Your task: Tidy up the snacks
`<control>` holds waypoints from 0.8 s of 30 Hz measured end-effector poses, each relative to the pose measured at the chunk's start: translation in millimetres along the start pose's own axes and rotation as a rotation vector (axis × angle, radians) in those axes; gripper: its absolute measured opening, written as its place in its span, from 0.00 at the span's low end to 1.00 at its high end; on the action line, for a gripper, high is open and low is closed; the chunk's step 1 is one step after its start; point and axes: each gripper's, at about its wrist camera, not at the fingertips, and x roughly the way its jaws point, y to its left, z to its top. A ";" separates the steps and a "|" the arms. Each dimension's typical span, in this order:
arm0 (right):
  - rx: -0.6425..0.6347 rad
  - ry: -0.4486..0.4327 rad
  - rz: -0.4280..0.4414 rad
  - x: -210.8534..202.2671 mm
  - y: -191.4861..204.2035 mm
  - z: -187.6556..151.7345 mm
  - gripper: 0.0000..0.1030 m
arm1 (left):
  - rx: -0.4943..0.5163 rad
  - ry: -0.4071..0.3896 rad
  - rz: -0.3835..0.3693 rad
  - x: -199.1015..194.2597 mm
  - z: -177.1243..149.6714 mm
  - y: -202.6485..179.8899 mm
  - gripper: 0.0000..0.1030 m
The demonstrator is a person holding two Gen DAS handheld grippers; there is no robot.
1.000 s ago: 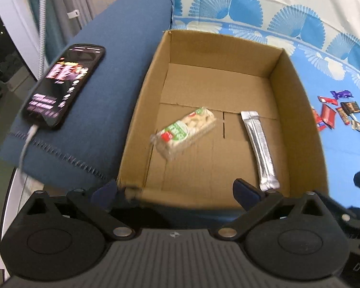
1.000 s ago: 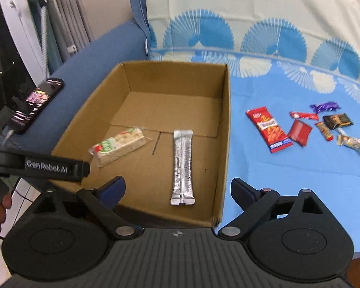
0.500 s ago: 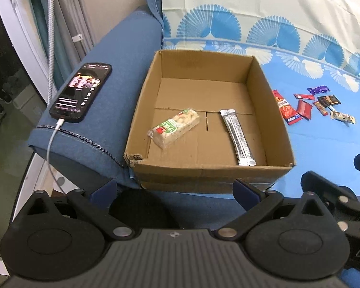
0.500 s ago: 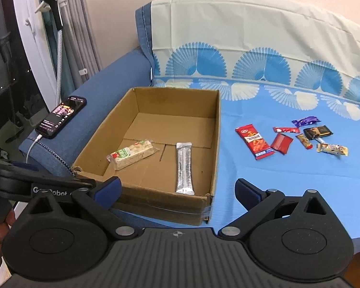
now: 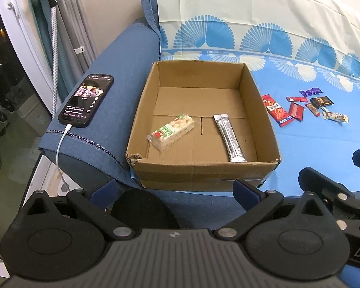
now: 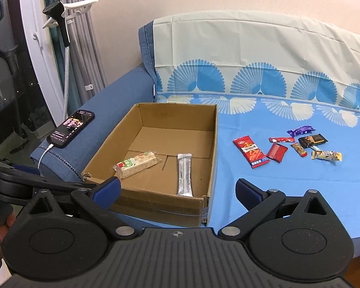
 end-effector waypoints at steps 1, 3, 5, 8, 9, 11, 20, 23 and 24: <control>0.001 -0.001 0.001 -1.0 -0.6 -0.4 0.98 | 0.001 0.000 0.000 -0.8 -0.2 -0.3 1.00; 0.003 -0.005 0.002 -2.7 -2.3 -1.2 0.98 | 0.001 0.000 -0.002 -1.6 -0.3 -0.7 1.00; 0.005 -0.009 0.002 -4.2 -3.0 -1.9 0.99 | 0.002 -0.002 -0.003 -3.3 -1.1 -2.3 1.00; 0.011 -0.012 0.003 -5.9 -4.6 -2.8 0.99 | 0.008 -0.005 -0.001 -5.2 -2.1 -4.5 1.00; 0.012 -0.012 0.003 -6.1 -5.1 -3.0 0.99 | 0.009 -0.005 -0.001 -5.4 -2.3 -4.6 1.00; 0.013 -0.012 0.003 -6.3 -5.5 -3.3 0.99 | 0.008 -0.003 -0.002 -5.7 -2.3 -4.4 1.00; 0.022 -0.007 0.004 -5.0 -5.4 -4.9 0.99 | 0.011 0.003 -0.003 -3.5 -2.3 -4.9 1.00; 0.028 -0.003 0.005 -3.6 -6.4 -4.9 0.99 | 0.015 0.005 0.000 -2.4 -2.3 -6.3 1.00; 0.030 -0.002 0.005 -3.1 -6.1 -5.2 0.99 | 0.016 0.006 0.001 -1.8 -2.1 -6.8 1.00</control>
